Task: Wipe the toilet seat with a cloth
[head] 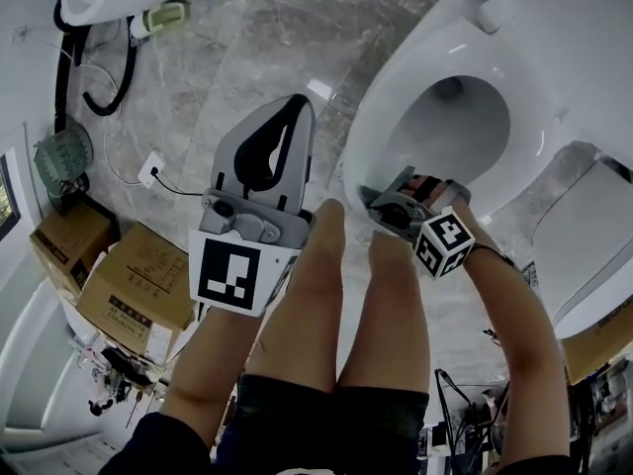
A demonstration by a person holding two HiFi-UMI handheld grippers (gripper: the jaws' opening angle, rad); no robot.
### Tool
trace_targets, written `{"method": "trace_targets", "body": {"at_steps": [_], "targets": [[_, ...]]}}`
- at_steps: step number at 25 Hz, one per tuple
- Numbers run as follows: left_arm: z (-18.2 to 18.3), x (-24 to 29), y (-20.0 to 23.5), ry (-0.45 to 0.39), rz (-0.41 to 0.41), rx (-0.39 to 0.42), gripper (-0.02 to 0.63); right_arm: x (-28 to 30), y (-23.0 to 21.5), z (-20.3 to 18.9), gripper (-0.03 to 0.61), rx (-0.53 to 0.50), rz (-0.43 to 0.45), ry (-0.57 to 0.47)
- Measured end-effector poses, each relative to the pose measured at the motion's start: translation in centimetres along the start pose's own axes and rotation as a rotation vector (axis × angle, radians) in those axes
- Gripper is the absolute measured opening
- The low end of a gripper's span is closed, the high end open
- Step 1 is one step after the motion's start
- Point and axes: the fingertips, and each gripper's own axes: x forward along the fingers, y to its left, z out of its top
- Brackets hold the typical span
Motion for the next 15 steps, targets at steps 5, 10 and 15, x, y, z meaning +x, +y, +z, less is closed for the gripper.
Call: {"method": "trace_targets", "body": {"at_steps": [5,10,15], "targets": [[0.1,0.5,-0.7,0.001,-0.012,-0.006,0.020,-1.1,-5.3,-2.5,0.062,-0.015,-0.159,0.066],[0.0,0.7,-0.3,0.004,-0.006,-0.021,0.020,-6.1,-14.1,-5.7,0.061,0.168,-0.472,0.091],[0.0,0.8,-0.1,0.007,-0.005,-0.018,0.020,-6.4,-15.7,-3.2,0.061,0.239,-0.527,-0.007]]}}
